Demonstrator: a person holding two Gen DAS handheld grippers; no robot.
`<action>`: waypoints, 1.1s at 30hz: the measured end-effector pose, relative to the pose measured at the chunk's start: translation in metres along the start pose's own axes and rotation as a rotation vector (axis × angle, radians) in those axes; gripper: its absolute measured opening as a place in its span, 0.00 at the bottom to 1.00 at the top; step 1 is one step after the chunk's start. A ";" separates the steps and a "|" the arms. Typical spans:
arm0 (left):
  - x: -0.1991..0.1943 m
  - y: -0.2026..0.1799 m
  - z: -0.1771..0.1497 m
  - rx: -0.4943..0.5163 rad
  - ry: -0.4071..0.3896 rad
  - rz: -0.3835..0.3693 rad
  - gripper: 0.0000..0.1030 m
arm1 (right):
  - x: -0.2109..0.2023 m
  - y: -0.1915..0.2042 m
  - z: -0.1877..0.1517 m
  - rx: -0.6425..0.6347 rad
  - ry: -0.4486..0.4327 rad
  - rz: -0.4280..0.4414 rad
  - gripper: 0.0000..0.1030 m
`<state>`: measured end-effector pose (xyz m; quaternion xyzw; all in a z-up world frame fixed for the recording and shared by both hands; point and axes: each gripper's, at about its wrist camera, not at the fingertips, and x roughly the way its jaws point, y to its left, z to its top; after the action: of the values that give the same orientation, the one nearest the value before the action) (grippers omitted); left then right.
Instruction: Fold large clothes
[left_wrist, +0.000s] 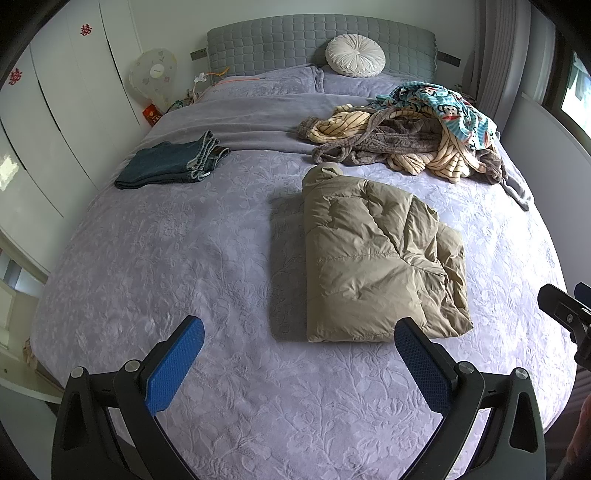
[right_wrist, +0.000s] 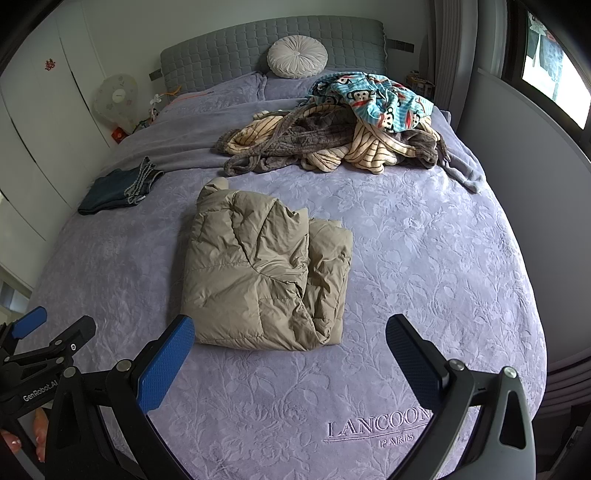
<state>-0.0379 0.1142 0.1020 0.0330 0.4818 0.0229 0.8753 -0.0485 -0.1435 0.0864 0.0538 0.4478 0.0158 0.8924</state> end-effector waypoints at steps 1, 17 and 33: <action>0.000 0.000 0.001 -0.001 0.000 0.000 1.00 | 0.000 0.000 0.000 -0.001 0.000 0.000 1.00; 0.002 0.000 -0.001 -0.001 0.006 0.001 1.00 | 0.000 -0.001 0.001 -0.002 0.002 0.003 1.00; -0.001 -0.002 0.003 0.003 -0.011 0.009 1.00 | 0.000 0.001 -0.002 -0.002 0.004 0.002 1.00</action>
<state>-0.0361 0.1117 0.1040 0.0366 0.4771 0.0261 0.8777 -0.0504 -0.1427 0.0852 0.0532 0.4496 0.0171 0.8915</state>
